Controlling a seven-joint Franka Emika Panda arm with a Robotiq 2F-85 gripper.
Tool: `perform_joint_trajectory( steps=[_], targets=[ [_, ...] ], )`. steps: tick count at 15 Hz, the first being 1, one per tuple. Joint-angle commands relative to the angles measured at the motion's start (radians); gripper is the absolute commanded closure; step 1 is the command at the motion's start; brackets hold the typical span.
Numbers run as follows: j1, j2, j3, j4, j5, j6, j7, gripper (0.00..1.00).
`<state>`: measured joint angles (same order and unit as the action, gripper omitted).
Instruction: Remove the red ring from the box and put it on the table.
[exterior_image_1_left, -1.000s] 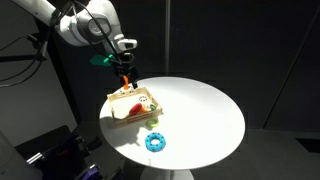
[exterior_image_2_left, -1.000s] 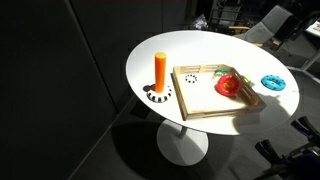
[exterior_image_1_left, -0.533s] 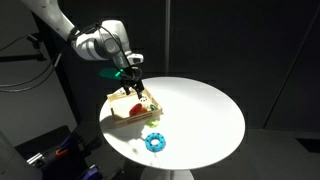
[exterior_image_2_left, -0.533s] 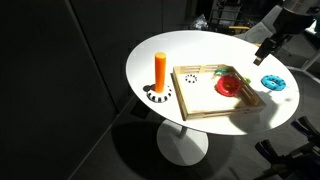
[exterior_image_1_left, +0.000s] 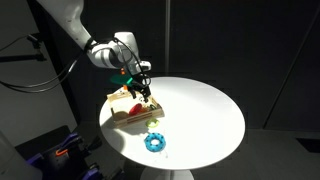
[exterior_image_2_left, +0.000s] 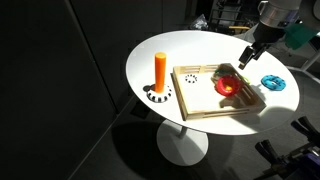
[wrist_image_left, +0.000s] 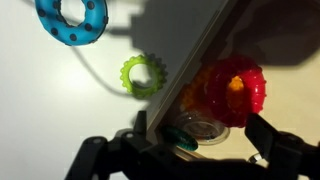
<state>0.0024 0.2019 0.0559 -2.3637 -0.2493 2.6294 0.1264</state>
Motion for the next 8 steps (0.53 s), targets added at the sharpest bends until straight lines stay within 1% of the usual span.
perform_joint_trajectory(
  steps=[1, 8],
  targets=[
    [0.013, 0.077, -0.006, 0.061, 0.065, 0.013, -0.070, 0.00],
    [0.013, 0.169, 0.015, 0.115, 0.172, 0.012, -0.144, 0.00]
  ],
)
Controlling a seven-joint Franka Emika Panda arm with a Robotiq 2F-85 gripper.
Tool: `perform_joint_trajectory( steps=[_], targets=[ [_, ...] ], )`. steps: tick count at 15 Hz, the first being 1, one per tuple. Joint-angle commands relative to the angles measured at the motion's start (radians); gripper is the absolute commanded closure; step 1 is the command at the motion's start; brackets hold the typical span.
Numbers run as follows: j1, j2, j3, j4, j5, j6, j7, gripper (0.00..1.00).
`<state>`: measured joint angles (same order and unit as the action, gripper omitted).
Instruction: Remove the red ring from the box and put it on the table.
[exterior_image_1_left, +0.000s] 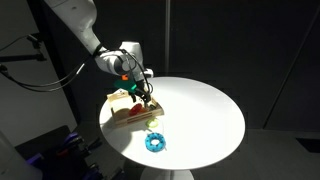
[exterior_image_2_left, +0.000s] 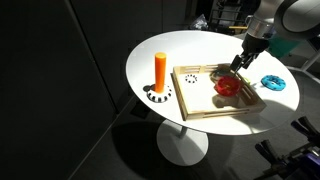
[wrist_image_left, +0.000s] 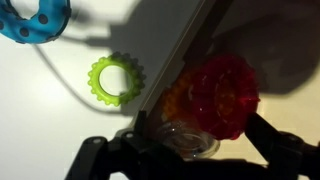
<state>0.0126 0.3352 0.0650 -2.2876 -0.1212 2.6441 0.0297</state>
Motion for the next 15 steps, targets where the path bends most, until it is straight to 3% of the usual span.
perform_joint_trajectory(
  steps=[1, 5, 6, 8, 15],
  targets=[
    [0.003, 0.045, 0.010, 0.045, 0.054, -0.003, -0.053, 0.00],
    [-0.001, 0.077, 0.022, 0.068, 0.086, -0.003, -0.080, 0.03],
    [0.001, 0.085, 0.023, 0.075, 0.089, -0.003, -0.082, 0.24],
    [0.003, 0.096, 0.024, 0.084, 0.089, -0.006, -0.083, 0.29],
    [0.011, 0.086, 0.018, 0.116, 0.077, -0.023, -0.078, 0.86]
  ],
)
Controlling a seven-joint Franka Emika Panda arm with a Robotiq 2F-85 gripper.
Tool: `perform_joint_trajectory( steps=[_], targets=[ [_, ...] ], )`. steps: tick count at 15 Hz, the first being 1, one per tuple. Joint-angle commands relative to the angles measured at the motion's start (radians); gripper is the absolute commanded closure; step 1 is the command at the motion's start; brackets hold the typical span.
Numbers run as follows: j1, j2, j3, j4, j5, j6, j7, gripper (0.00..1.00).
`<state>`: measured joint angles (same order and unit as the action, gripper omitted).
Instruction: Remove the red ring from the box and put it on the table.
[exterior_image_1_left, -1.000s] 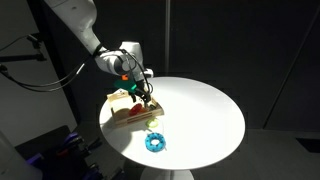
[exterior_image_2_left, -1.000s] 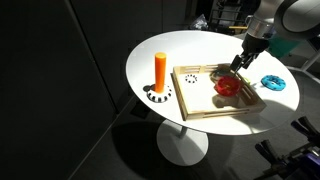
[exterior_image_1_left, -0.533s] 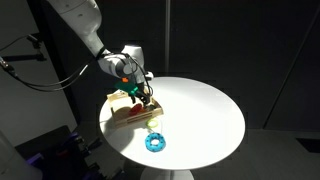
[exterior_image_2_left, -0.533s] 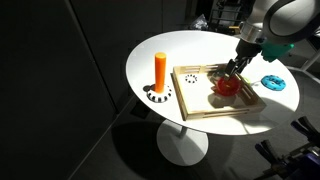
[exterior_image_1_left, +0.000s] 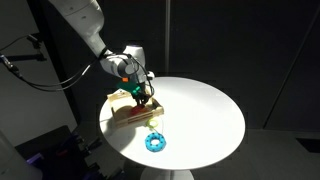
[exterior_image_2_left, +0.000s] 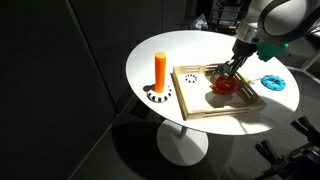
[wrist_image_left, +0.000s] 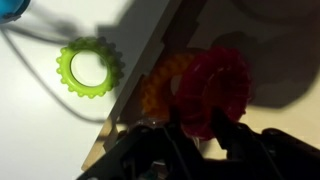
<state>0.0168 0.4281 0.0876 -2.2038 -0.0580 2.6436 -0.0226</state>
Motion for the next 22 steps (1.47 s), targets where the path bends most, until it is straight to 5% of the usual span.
perform_joint_trajectory(
  steps=[1, 10, 22],
  targets=[
    [0.006, -0.014, -0.001, 0.035, 0.018, -0.022, -0.030, 0.92],
    [0.017, -0.080, -0.013, 0.063, 0.006, -0.028, -0.020, 0.92],
    [-0.004, -0.292, -0.183, -0.031, -0.239, -0.152, 0.065, 0.92]
  ],
)
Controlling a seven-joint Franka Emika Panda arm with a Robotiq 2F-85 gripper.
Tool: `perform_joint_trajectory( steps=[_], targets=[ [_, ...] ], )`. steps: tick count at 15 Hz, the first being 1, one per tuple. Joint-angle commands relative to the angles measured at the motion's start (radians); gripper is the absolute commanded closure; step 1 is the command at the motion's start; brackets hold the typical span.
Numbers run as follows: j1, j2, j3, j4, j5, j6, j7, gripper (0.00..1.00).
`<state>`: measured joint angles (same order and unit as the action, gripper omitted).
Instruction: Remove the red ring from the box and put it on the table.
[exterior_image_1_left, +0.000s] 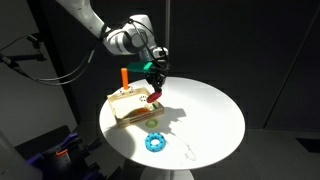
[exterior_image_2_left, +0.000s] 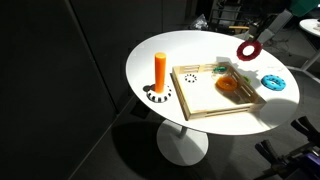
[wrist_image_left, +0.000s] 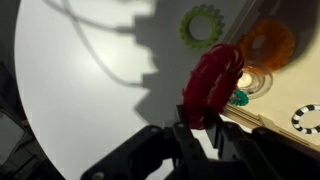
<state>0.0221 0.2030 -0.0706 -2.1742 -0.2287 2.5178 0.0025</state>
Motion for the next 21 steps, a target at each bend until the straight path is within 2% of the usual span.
perform_joint_trajectory(
  steps=[1, 7, 12, 13, 14, 15, 16, 21],
  targets=[
    [-0.014, -0.080, -0.036, -0.080, -0.096, -0.028, 0.052, 0.92],
    [-0.042, -0.128, -0.069, -0.207, -0.247, -0.010, 0.140, 0.92],
    [-0.052, -0.137, -0.069, -0.281, -0.306, -0.015, 0.191, 0.92],
    [-0.053, -0.143, -0.066, -0.289, -0.297, -0.020, 0.181, 0.78],
    [-0.053, -0.152, -0.062, -0.293, -0.281, -0.030, 0.166, 0.58],
    [-0.053, -0.165, -0.058, -0.295, -0.258, -0.052, 0.145, 0.58],
    [-0.054, -0.177, -0.052, -0.296, -0.233, -0.072, 0.123, 0.53],
    [-0.051, -0.287, -0.016, -0.283, -0.054, -0.266, -0.050, 0.14]
  ],
)
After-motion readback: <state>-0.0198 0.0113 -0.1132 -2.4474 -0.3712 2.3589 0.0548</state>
